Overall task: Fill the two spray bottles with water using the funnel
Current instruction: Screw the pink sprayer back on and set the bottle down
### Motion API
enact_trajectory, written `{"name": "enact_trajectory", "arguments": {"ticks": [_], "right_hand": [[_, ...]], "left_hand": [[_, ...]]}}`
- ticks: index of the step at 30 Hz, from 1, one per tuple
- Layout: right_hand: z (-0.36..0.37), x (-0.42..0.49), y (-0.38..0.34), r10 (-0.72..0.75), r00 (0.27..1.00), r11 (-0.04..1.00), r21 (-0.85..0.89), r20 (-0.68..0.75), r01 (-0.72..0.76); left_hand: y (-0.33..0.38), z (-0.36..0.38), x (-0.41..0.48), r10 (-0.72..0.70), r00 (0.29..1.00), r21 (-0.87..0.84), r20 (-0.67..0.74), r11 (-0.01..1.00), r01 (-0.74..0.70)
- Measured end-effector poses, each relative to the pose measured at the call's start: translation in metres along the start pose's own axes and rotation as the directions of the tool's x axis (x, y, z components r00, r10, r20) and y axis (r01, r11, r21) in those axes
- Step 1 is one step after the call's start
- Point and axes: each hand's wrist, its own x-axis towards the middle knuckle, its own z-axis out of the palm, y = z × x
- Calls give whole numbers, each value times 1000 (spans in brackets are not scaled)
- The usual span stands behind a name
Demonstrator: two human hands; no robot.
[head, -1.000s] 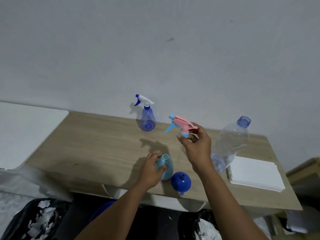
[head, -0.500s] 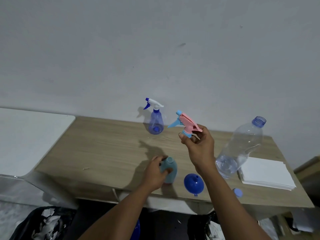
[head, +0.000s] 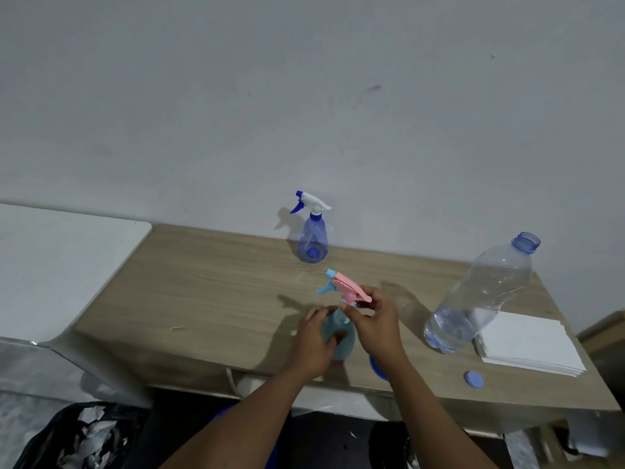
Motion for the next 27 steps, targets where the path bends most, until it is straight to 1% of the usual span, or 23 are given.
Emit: {"name": "enact_trajectory", "arguments": {"ticks": [5,11,13,16,19,23,25,27], "right_hand": [[5,-10,21,4,999,998,-59,39,-1],[5,-12,26,-55,996,988,-142,76,66],[3,-11,28,-56,993,985,-156,108,72],[-3,-6,28,-51,987,971,-222,154,85],[-4,-4,26,-20,995,969,-245,98,43],[7,-5,27,43,998,990,-129,-48,-48],[11,-4,28,36,997,994,-104,-65,-43],[11,-4,29,18,999,994,-104,-39,-22]], "left_hand": [[-6,3,-2,8,1000,71,16,997,-10],[-10,4,-1,-13,1000,65,13,998,12],[-11,3,0,-10,1000,60,17,998,9],[-12,2,0,-8,1000,47,26,999,7],[-12,2,1,24,999,60,22,998,-25],[-12,2,4,50,999,48,0,998,-50],[-14,3,5,54,999,36,-8,998,-53],[-17,4,5,53,999,30,1,998,-53]]}}
